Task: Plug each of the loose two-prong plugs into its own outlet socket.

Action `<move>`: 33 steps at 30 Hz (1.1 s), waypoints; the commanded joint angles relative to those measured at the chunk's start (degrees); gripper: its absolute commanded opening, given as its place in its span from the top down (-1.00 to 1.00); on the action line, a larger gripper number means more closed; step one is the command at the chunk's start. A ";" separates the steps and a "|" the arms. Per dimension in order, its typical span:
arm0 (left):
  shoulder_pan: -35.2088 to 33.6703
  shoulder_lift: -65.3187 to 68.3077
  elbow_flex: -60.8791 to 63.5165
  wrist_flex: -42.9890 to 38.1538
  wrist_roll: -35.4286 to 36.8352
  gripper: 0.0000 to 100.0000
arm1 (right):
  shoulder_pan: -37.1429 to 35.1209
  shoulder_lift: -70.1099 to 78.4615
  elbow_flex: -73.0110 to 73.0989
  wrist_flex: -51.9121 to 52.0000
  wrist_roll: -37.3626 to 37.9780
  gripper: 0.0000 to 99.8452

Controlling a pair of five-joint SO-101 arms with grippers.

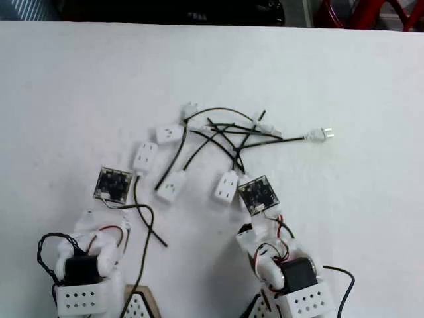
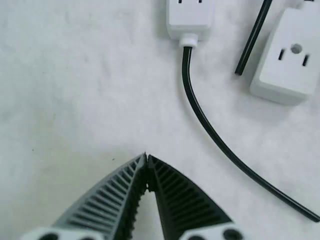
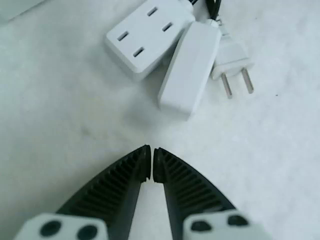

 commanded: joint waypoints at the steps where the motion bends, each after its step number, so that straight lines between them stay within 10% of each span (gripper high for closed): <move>1: 0.22 -0.31 -0.18 0.44 0.26 0.95 | 0.57 -0.48 0.53 0.40 -0.18 0.96; 33: 0.40 -0.40 -1.32 -2.29 0.00 0.95 | 0.22 -0.48 0.53 0.40 -0.35 0.96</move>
